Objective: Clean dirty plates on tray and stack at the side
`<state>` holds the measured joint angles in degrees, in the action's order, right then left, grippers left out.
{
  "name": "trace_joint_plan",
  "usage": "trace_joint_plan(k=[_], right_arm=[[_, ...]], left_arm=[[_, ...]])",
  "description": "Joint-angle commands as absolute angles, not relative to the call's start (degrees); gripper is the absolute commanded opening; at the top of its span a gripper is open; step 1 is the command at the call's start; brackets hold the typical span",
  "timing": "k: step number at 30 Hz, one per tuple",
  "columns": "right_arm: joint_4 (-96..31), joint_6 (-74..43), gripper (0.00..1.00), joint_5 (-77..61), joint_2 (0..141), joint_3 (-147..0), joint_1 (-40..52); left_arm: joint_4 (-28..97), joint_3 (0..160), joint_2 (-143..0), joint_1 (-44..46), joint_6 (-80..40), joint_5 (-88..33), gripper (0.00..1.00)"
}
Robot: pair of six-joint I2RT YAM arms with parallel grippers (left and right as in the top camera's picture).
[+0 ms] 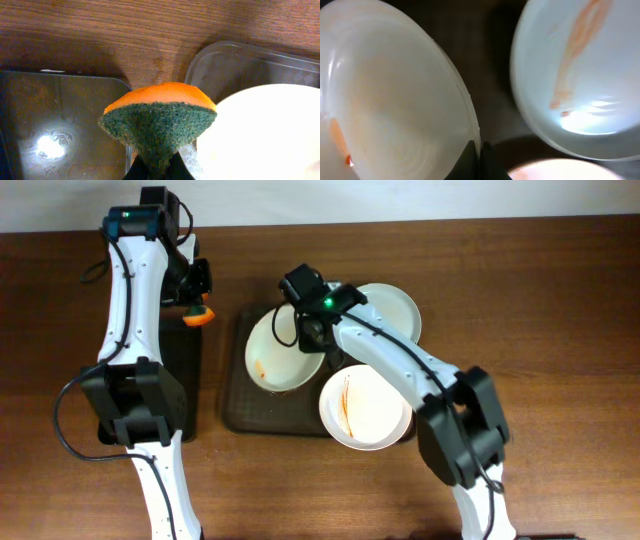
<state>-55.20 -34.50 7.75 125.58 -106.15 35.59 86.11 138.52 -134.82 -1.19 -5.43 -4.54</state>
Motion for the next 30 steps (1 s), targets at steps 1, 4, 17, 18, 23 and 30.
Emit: trace_joint_plan(k=[1, 4, 17, 18, 23, 30], right_arm=[[-55.09, -36.97, 0.04, -0.05, 129.58, -105.91, 35.88], [-53.82, -32.58, 0.11, 0.21, 130.91, -105.91, 34.81], [-41.54, -1.72, 0.29, -15.44, 133.34, -105.91, 29.36], [-41.74, -1.83, 0.23, -16.40, 133.84, -105.91, 29.36], [-43.94, -2.92, 0.06, -16.51, 136.22, -105.91, 29.65], [-45.28, -23.51, 0.04, -4.93, 136.33, -105.93, 27.57]], left_arm=[[85.97, 138.39, -135.98, -1.23, -6.17, -5.19, 0.00], [85.97, 138.39, -135.98, -1.23, -6.17, -5.19, 0.00], [85.97, 138.39, -135.98, -1.23, -6.17, -5.19, 0.00], [85.95, 138.39, -135.98, -1.23, -6.17, -5.19, 0.00], [85.95, 138.39, -135.98, -1.23, -6.17, -5.19, 0.00], [86.02, 137.82, -135.98, -0.49, -6.20, -5.21, 0.00]])
